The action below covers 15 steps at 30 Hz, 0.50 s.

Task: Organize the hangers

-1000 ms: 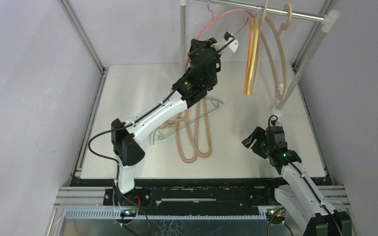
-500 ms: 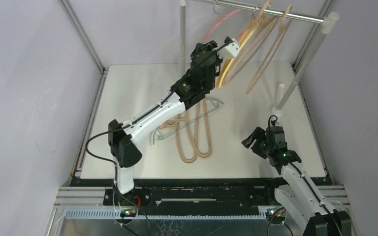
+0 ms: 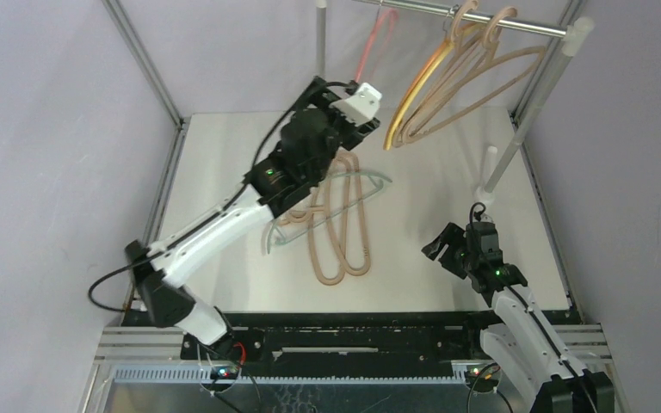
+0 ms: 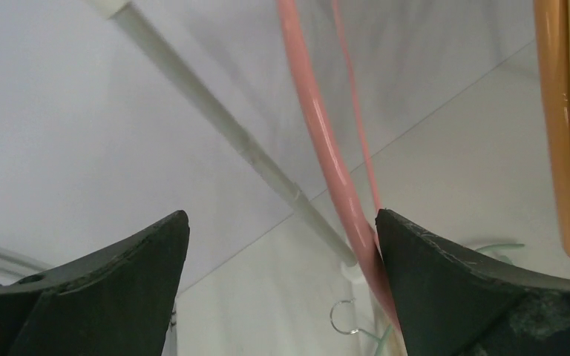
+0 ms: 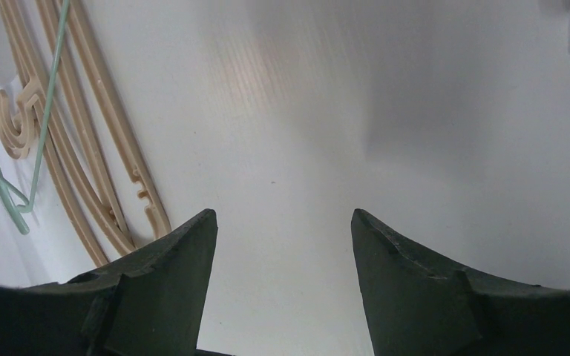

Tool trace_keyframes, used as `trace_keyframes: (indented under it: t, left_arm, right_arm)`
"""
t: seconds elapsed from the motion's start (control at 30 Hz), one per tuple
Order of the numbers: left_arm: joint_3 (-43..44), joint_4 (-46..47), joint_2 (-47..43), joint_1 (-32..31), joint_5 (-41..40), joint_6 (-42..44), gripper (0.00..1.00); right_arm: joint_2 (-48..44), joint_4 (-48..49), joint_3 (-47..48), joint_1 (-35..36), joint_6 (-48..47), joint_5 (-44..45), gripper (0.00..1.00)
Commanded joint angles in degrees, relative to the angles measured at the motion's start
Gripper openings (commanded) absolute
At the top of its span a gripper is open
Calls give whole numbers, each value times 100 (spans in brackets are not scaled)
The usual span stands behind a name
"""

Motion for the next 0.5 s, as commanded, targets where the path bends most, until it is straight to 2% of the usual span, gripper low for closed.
trace_keyframes:
  t: [0.0,0.23,0.47]
  left_arm:
    - [-575,280,-1167,117,548,-817,100]
    - [-1636,-140,-2317,379,708,-1982,100]
    - [-3254,-396,-3308,640,886,-3184,99]
  right_arm:
    - [-95,75,-5,-40,-53,-4,75]
    - [-69,160,16,-40,-46,-68,75]
    - [-140,92,-15,-40,-103,-51,75]
